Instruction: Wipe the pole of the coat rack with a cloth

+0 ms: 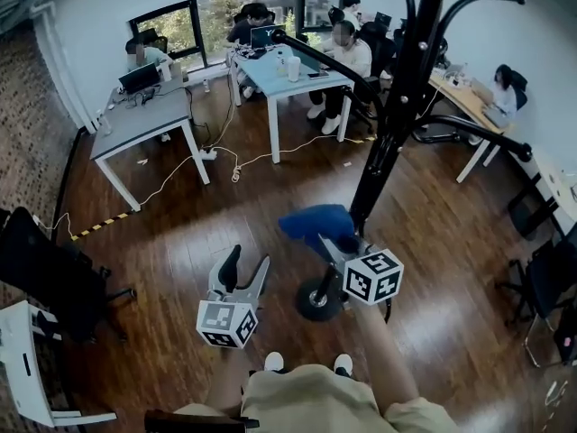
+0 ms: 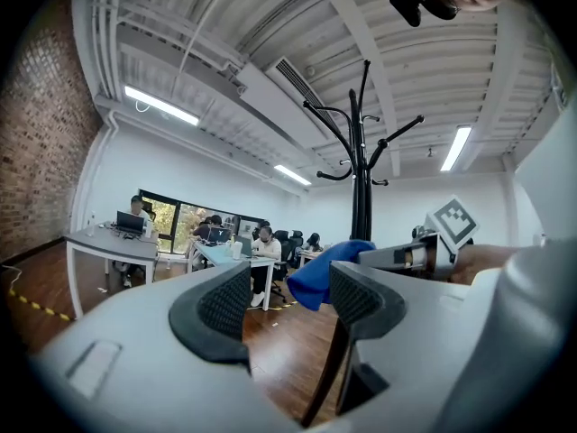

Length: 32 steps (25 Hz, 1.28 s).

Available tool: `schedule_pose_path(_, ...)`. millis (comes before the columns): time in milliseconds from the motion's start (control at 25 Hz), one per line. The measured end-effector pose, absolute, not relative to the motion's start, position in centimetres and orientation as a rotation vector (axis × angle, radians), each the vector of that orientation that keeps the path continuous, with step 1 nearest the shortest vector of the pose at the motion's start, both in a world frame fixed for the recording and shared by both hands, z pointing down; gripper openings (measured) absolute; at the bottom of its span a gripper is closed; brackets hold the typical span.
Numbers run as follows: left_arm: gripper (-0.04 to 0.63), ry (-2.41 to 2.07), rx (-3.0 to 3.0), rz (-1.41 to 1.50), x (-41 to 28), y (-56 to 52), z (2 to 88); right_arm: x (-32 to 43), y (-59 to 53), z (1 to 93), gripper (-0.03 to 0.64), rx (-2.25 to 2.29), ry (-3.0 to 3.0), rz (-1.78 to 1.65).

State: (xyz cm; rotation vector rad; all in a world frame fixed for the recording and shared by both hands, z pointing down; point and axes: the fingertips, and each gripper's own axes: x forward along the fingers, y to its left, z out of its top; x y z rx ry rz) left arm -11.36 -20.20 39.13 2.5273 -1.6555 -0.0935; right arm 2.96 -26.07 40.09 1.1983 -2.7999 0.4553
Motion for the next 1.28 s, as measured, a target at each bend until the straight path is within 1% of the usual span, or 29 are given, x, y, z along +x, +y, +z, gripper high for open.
schedule_pose_path(160, 0.250, -1.632, 2.544, -0.084, -9.9, -20.5, 39.0, 6.4, -24.4, 35.6, 0.060, 1.349, -2.835, 0.218)
schedule_pose_path(360, 0.251, -1.616, 2.563, -0.077, -8.7, -20.7, 38.7, 12.9, -25.0, 27.4, 0.060, 1.595, -2.858, -0.064)
schedule_pose_path(480, 0.251, -1.621, 2.560, -0.067, -8.5, -20.7, 38.7, 15.4, -26.3, 23.8, 0.060, 1.597, -2.896, -0.124)
schedule_pose_path(640, 0.250, -1.641, 2.551, -0.055, -8.0, -20.7, 38.6, 15.3, -28.2, 22.5, 0.061, 1.494, -2.834, -0.259)
schedule_pose_path(800, 0.250, -1.665, 2.545, -0.050, -7.3, -20.4, 38.3, 15.1, -28.6, 25.1, 0.061, 1.452, -2.817, -0.272)
schedule_pose_path(1040, 0.250, -1.707, 2.529, -0.038, -6.6, -20.0, 38.2, 14.8, -29.4, 35.7, 0.060, 1.292, -2.701, 0.013)
schedule_pose_path(1280, 0.250, -1.727, 2.516, -0.023, -4.7, -19.5, 38.5, 15.1, -30.2, 42.3, 0.061, 1.004, -2.606, 0.143)
